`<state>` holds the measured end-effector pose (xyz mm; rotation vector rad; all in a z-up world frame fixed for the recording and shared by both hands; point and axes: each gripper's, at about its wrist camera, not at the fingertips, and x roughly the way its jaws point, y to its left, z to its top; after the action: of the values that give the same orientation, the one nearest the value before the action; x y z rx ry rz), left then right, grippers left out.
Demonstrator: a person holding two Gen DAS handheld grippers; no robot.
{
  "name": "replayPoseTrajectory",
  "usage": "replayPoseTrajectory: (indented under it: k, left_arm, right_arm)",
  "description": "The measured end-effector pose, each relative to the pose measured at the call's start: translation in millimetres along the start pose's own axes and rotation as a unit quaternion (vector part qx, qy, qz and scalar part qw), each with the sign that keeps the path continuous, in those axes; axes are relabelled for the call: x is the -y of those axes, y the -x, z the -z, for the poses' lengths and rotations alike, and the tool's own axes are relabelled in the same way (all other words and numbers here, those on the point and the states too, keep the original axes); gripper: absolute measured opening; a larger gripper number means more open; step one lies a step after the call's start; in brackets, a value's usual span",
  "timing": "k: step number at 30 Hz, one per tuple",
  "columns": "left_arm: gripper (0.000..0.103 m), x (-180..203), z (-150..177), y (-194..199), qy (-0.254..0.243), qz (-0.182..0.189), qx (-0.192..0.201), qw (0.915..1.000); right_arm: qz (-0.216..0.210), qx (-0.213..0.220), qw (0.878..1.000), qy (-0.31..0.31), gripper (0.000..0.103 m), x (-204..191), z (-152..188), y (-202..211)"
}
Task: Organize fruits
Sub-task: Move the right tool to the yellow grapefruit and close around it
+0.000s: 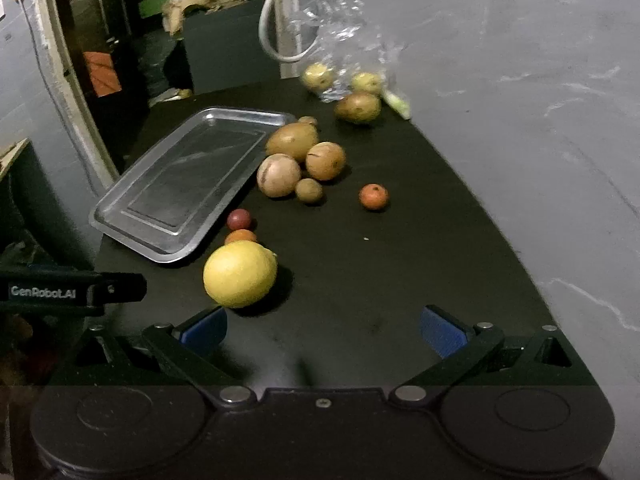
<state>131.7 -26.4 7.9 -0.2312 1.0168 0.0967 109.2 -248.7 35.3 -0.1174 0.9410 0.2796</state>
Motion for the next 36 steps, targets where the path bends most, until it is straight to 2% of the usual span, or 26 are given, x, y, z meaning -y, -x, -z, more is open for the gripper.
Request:
replayPoseTrajectory:
  k: [11,18,27,33,36]
  left_arm:
    - [0.102,8,-26,-22,0.001,-0.047,-0.032,0.9984]
    - [0.102,17,-37,-38,0.001,-0.064,-0.047,0.9968]
    - [0.102,18,-41,-52,0.021,-0.061,-0.055,0.9964]
    - [0.102,19,-40,-57,0.049,-0.029,-0.062,0.9964]
    - [0.102,23,-42,-59,0.054,-0.017,-0.059,0.9966]
  right_arm:
    - [-0.084,-0.020,0.994,0.062,0.102,-16,-11,-51]
    - [-0.111,-0.032,0.991,0.064,0.101,-21,-18,-79]
    - [-0.124,-0.034,0.989,0.076,0.089,-25,-20,-105]
    - [-0.140,-0.030,0.986,0.083,0.086,-25,-20,-111]
    - [-0.151,-0.022,0.984,0.090,0.077,-23,-18,-110]
